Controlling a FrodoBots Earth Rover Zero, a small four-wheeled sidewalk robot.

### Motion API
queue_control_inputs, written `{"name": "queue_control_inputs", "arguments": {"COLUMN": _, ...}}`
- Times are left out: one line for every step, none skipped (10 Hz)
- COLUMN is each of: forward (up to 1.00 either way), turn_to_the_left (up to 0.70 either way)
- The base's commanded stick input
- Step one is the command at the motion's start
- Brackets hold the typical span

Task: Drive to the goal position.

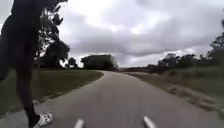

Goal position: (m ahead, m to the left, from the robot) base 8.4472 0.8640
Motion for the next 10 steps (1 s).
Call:
{"name": "queue_control_inputs", "arguments": {"forward": 0.70, "turn_to_the_left": 0.00}}
{"name": "queue_control_inputs", "arguments": {"forward": 0.70, "turn_to_the_left": 0.00}}
{"name": "queue_control_inputs", "arguments": {"forward": 0.70, "turn_to_the_left": 0.00}}
{"name": "queue_control_inputs", "arguments": {"forward": 0.70, "turn_to_the_left": 0.00}}
{"name": "queue_control_inputs", "arguments": {"forward": 0.70, "turn_to_the_left": 0.00}}
{"name": "queue_control_inputs", "arguments": {"forward": 0.70, "turn_to_the_left": 0.00}}
{"name": "queue_control_inputs", "arguments": {"forward": 0.70, "turn_to_the_left": 0.00}}
{"name": "queue_control_inputs", "arguments": {"forward": 0.70, "turn_to_the_left": 0.00}}
{"name": "queue_control_inputs", "arguments": {"forward": 0.70, "turn_to_the_left": 0.00}}
{"name": "queue_control_inputs", "arguments": {"forward": 0.70, "turn_to_the_left": 0.00}}
